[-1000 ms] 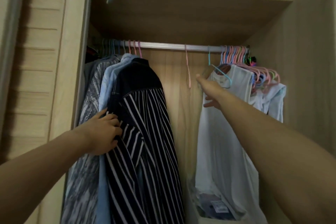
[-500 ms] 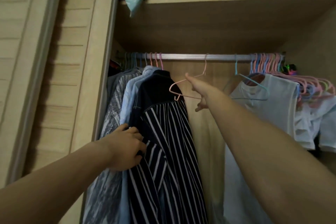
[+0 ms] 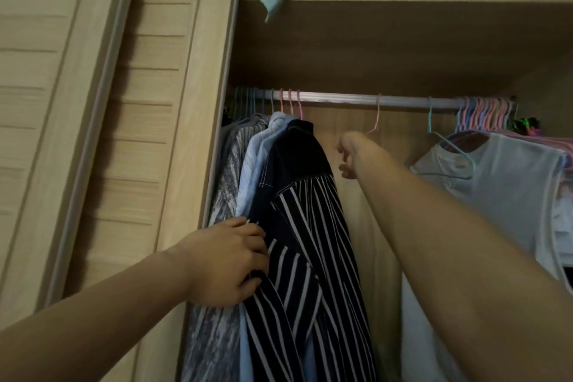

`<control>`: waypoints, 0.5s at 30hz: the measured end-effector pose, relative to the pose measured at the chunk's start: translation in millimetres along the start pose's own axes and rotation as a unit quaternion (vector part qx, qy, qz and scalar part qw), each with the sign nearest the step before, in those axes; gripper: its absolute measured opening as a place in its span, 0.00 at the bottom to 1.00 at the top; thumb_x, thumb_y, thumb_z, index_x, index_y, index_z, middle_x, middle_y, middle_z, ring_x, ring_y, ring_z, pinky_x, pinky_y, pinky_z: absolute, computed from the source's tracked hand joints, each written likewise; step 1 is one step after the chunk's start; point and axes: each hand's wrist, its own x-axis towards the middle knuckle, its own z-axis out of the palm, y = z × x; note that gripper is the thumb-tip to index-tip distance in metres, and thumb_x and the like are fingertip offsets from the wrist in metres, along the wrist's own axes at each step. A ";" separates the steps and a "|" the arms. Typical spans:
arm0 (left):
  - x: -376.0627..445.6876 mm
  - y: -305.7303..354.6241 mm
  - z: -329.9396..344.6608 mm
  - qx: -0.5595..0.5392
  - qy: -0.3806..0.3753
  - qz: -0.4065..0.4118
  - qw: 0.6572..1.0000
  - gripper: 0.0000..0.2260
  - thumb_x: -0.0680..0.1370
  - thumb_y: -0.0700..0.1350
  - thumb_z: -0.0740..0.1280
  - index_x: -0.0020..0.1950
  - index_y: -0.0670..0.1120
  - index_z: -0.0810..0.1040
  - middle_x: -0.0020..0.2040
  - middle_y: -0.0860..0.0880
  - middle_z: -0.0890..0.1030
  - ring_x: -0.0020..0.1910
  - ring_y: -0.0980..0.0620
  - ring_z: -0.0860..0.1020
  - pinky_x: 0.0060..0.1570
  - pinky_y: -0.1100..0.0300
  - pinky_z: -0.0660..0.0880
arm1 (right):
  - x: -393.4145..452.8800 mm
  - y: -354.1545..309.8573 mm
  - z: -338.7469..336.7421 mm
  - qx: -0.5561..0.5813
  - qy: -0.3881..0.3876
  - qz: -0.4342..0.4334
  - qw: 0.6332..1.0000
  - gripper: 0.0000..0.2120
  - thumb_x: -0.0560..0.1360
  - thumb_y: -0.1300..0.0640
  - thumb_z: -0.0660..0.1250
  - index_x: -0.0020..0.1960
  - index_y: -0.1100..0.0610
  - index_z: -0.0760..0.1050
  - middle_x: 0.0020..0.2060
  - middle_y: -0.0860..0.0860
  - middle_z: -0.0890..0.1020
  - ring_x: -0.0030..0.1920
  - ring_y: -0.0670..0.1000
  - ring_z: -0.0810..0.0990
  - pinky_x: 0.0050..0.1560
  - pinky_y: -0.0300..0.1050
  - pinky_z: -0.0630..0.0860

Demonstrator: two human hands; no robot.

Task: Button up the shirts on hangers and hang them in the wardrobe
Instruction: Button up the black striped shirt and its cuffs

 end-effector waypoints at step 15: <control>0.7 14.5 -3.4 0.004 -0.049 -0.066 0.997 0.29 0.77 0.64 0.45 0.67 0.59 0.79 0.69 0.58 0.75 0.76 0.54 0.62 0.77 0.53 0.53 | -61.4 52.5 -84.1 0.214 -0.127 -0.048 0.967 0.14 0.81 0.70 0.53 0.54 0.59 0.75 0.64 0.58 0.75 0.56 0.55 0.81 0.59 0.47 0.75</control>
